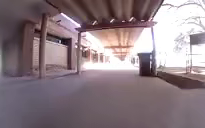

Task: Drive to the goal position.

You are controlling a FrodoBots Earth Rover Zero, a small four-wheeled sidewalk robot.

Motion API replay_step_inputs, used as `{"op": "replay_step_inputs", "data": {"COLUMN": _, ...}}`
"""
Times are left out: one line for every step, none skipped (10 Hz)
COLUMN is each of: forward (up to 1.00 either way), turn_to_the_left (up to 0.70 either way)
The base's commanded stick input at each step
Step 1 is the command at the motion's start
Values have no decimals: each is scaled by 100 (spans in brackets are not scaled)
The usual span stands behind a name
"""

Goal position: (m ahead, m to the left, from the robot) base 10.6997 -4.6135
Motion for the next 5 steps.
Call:
{"op": "replay_step_inputs", "data": {"forward": 70, "turn_to_the_left": 0}}
{"op": "replay_step_inputs", "data": {"forward": 70, "turn_to_the_left": 0}}
{"op": "replay_step_inputs", "data": {"forward": 70, "turn_to_the_left": 0}}
{"op": "replay_step_inputs", "data": {"forward": 70, "turn_to_the_left": 0}}
{"op": "replay_step_inputs", "data": {"forward": 70, "turn_to_the_left": 0}}
